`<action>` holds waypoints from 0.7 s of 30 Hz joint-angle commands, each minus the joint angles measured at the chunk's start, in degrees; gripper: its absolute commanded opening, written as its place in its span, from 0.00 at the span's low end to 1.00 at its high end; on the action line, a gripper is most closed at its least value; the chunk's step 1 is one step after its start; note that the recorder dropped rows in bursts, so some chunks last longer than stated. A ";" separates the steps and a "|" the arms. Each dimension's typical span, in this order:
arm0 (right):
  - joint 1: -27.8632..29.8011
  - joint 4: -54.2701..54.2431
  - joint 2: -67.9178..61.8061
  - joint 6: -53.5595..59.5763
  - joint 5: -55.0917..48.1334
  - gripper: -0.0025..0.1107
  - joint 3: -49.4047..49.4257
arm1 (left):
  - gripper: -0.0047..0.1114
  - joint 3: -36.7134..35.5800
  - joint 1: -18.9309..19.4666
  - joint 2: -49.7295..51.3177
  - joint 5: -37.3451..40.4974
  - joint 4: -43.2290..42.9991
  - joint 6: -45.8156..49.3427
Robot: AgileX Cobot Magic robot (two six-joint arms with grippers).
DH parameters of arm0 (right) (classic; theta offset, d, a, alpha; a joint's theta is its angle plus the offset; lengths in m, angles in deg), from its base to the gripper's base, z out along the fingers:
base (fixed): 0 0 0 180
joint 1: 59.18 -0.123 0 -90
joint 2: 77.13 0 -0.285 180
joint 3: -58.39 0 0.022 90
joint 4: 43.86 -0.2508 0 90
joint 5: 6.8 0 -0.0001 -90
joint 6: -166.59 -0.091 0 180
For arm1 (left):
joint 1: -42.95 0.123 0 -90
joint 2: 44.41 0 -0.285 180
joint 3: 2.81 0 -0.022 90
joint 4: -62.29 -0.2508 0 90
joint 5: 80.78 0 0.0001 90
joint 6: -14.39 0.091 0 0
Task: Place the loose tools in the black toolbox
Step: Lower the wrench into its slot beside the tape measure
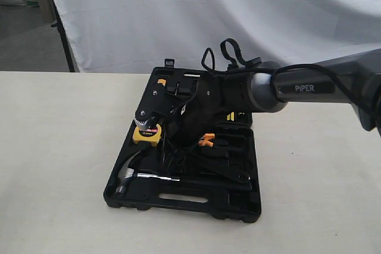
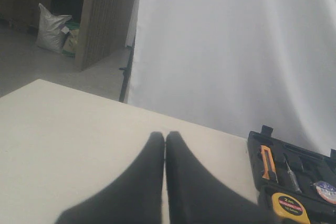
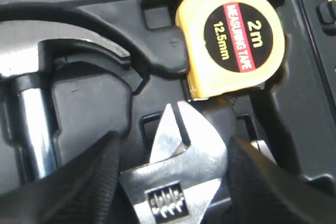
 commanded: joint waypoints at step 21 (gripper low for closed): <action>-0.04 -0.21 0.33 5.25 -0.71 0.02 -0.52 | 0.05 0.15 1.45 -0.18 -0.41 -0.25 -0.27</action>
